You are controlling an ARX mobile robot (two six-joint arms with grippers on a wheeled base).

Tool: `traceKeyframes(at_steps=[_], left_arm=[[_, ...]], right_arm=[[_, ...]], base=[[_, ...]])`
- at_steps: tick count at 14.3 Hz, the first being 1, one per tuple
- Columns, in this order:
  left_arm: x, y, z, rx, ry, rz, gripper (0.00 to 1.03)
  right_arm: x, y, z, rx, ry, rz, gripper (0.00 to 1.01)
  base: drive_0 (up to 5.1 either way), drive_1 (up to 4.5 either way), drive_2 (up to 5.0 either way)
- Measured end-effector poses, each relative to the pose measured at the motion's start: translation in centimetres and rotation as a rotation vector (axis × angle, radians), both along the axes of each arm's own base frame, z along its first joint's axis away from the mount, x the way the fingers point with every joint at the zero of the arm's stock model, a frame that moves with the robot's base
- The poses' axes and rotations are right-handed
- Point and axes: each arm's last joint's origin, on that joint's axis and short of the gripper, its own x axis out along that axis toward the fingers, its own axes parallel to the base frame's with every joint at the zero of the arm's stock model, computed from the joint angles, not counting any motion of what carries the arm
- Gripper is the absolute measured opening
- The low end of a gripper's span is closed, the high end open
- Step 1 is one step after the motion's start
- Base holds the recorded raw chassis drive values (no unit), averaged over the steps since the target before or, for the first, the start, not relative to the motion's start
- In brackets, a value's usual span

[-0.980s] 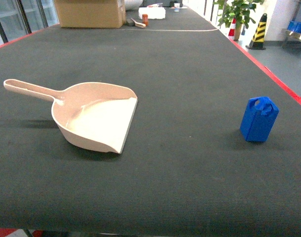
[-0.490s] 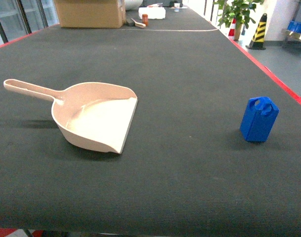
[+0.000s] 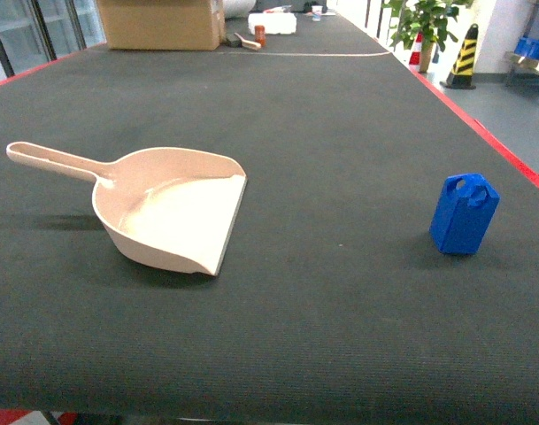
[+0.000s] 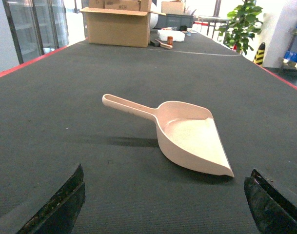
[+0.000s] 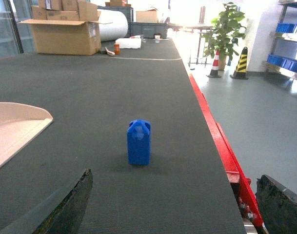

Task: Place part in tray to right shelf

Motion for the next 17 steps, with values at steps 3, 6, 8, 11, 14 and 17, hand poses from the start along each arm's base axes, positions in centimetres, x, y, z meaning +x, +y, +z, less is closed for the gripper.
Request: traceKeyframes(at_steps=[3, 6, 8, 11, 14, 17], left_arm=[[0.0, 0.0, 0.02, 0.0, -0.001, 0.0, 0.98], [0.0, 0.0, 0.02, 0.0, -0.001, 0.0, 0.98], [0.0, 0.0, 0.0, 0.0, 0.0, 0.0, 0.98], [0.0, 0.0, 0.0, 0.0, 0.0, 0.0, 0.98], [0.0, 0.0, 0.0, 0.0, 0.0, 0.0, 0.98], [0.0, 0.0, 0.0, 0.0, 0.0, 0.0, 0.98]], right_arm=[[0.0, 0.0, 0.0, 0.0, 0.0, 0.0, 0.98], [0.0, 0.0, 0.0, 0.0, 0.0, 0.0, 0.98], [0.0, 0.0, 0.0, 0.0, 0.0, 0.0, 0.98], [0.0, 0.0, 0.0, 0.0, 0.0, 0.0, 0.98], [0.0, 0.0, 0.0, 0.0, 0.0, 0.0, 0.98], [0.0, 0.0, 0.0, 0.0, 0.0, 0.0, 0.98]], base=[[0.0, 0.0, 0.0], [0.0, 0.0, 0.0], [0.0, 0.0, 0.0], [0.0, 0.0, 0.0], [0.0, 0.0, 0.0], [0.0, 0.0, 0.0]])
